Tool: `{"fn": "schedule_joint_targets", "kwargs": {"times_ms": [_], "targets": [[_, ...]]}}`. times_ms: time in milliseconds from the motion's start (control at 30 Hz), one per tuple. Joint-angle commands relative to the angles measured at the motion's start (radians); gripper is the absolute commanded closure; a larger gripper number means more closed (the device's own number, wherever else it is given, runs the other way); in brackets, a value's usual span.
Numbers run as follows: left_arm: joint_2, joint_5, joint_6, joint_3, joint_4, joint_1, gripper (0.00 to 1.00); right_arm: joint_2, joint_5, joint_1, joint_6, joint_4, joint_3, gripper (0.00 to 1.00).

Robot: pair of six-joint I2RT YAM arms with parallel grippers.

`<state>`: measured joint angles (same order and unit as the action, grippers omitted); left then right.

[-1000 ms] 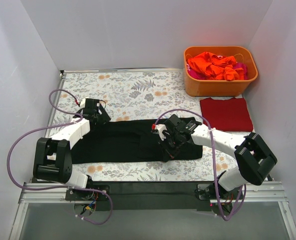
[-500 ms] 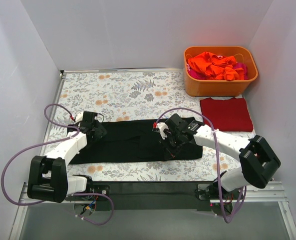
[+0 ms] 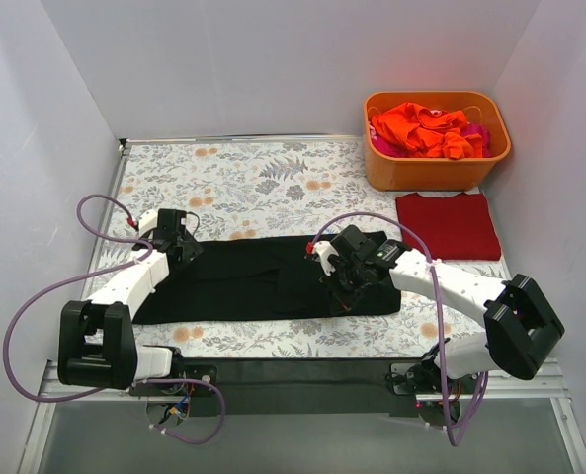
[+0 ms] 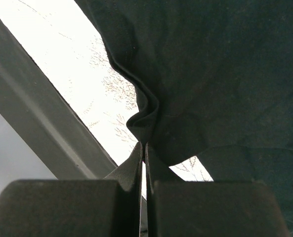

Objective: Fold and stack the t-shirts
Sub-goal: Fold the tshirt

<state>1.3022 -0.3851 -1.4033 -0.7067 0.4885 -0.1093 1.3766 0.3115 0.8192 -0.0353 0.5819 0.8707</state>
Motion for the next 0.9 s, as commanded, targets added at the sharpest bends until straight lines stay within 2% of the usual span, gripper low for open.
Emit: {"fn": "schedule_joint_targets", "kwargs": {"times_ms": [0, 200, 400, 567, 633, 667, 767, 867], "targets": [[0.015, -0.067, 0.033, -0.056, -0.007, 0.034, 0.25, -0.010, -0.012, 0.001, 0.021, 0.013, -0.021, 0.99], [0.028, -0.101, 0.053, -0.079, -0.008, 0.082, 0.22, 0.013, -0.089, -0.008, 0.002, 0.018, -0.033, 0.99], [-0.040, -0.090, 0.026, -0.037, -0.013, 0.091, 0.21, -0.024, -0.138, -0.041, -0.060, 0.032, 0.002, 0.99], [-0.067, -0.083, 0.017, 0.012, -0.024, 0.108, 0.20, -0.063, -0.160, -0.057, -0.072, 0.045, 0.011, 0.99], [-0.066, -0.083, 0.021, 0.009, -0.022, 0.146, 0.19, -0.057, -0.129, -0.061, -0.072, 0.045, -0.007, 0.98], [-0.070, -0.080, 0.024, 0.006, -0.024, 0.146, 0.19, -0.053, -0.105, -0.061, -0.074, 0.048, -0.010, 0.89], [-0.076, -0.054, 0.036, 0.001, -0.030, 0.145, 0.19, -0.033, 0.000, -0.060, -0.075, 0.050, -0.001, 0.79], [-0.081, -0.043, 0.049, -0.004, -0.039, 0.145, 0.18, -0.037, -0.044, -0.080, -0.084, 0.049, 0.051, 0.68]]}}
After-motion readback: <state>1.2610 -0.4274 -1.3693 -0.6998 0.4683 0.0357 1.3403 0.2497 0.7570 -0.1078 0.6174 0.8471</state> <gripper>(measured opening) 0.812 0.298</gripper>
